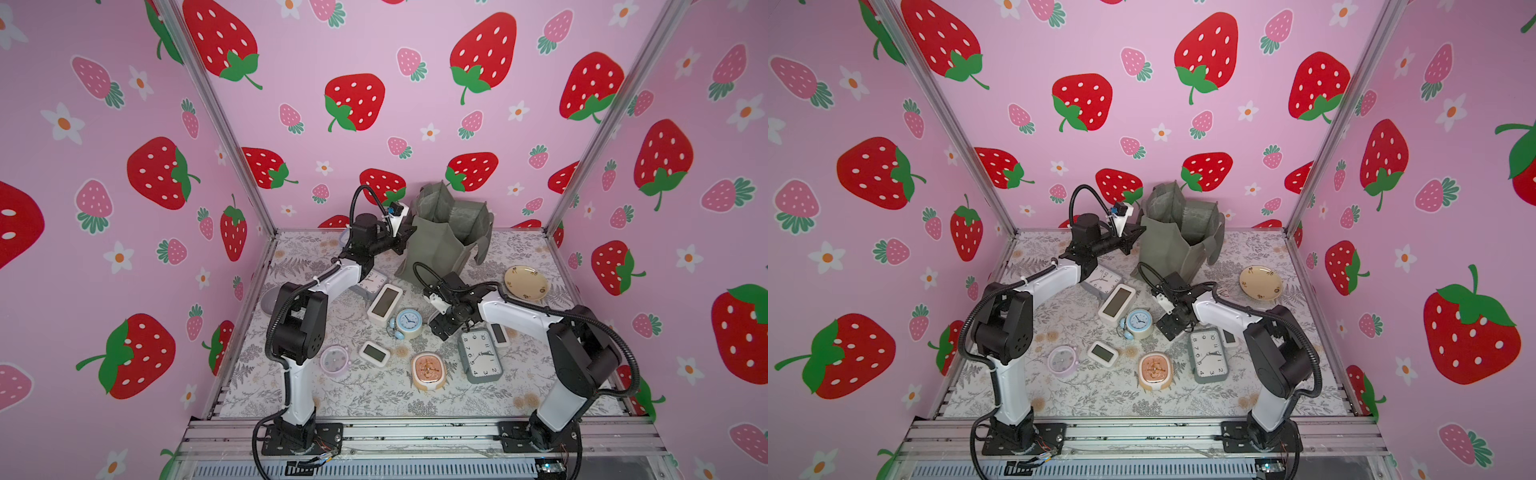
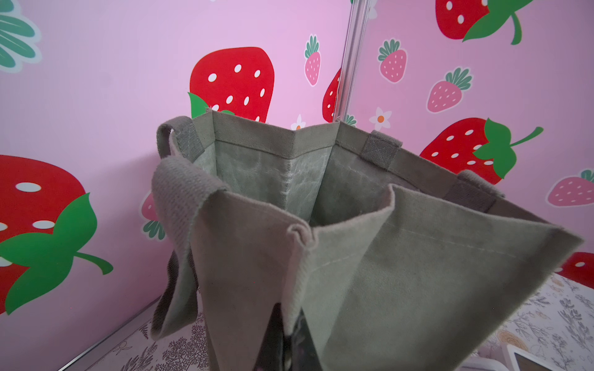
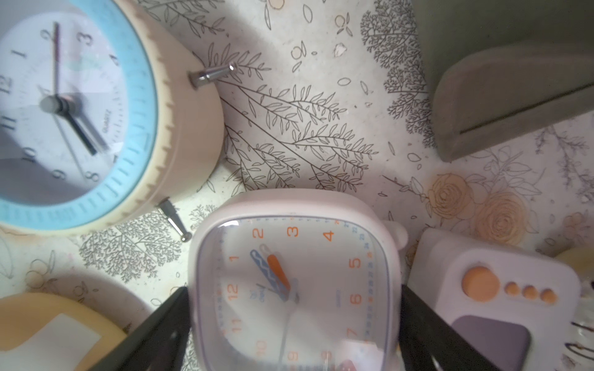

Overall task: Put the alarm clock into the canvas bag
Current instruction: Pick up the alarm from the center of the board, then place the alarm at the canvas bag.

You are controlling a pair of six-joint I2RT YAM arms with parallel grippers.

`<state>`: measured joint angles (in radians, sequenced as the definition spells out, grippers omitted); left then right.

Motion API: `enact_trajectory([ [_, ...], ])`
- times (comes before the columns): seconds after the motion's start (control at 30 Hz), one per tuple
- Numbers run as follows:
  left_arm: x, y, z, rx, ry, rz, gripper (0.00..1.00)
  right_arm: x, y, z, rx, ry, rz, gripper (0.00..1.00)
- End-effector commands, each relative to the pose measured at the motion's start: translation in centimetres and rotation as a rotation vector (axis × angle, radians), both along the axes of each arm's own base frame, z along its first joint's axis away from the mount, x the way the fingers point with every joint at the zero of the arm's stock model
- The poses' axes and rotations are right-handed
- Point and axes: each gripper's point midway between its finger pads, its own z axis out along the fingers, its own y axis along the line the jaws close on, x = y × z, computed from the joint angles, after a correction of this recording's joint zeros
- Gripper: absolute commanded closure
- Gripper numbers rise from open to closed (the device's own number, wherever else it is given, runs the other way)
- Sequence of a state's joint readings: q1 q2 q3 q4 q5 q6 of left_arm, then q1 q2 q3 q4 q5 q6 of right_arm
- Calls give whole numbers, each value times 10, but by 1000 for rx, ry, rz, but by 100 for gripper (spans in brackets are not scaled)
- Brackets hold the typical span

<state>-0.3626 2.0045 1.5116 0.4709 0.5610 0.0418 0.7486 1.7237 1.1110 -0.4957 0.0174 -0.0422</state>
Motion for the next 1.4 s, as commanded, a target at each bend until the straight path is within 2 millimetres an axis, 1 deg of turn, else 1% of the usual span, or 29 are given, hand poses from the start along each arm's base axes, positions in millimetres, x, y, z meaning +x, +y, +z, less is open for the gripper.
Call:
enact_trajectory([
  [0.0,4,-1,0,4,-24,-10,100,-13,-8,-9,-34,50,-1,13],
  [0.2,4,-2,-1,6,-24,-11,100,-12,-7,14,4,10,-4,16],
  [0.3,4,-1,-1,6,-22,-9,100,-13,-1,32,51,-4,10,17],
  [0.4,4,-2,-2,7,-19,-10,100,-12,6,56,105,-33,23,18],
  [0.6,5,-1,-4,11,-18,-8,100,-11,12,104,193,-102,38,19],
  [0.7,5,-2,-5,12,-16,-9,100,-11,16,133,250,-143,51,19],
  [0.87,5,-3,-6,11,-15,-13,100,-6,17,197,357,-260,68,19],
  [0.97,4,-4,-6,14,-16,-15,100,1,14,233,413,-329,65,19],
  [1.1,2,-7,-9,21,-13,-19,100,19,6,274,437,-426,34,20],
  [1.23,0,-11,-11,26,-14,-29,100,45,-3,319,470,-539,-30,21],
  [1.37,-1,-13,-12,36,-19,-29,100,68,-5,355,577,-615,-57,21],
])
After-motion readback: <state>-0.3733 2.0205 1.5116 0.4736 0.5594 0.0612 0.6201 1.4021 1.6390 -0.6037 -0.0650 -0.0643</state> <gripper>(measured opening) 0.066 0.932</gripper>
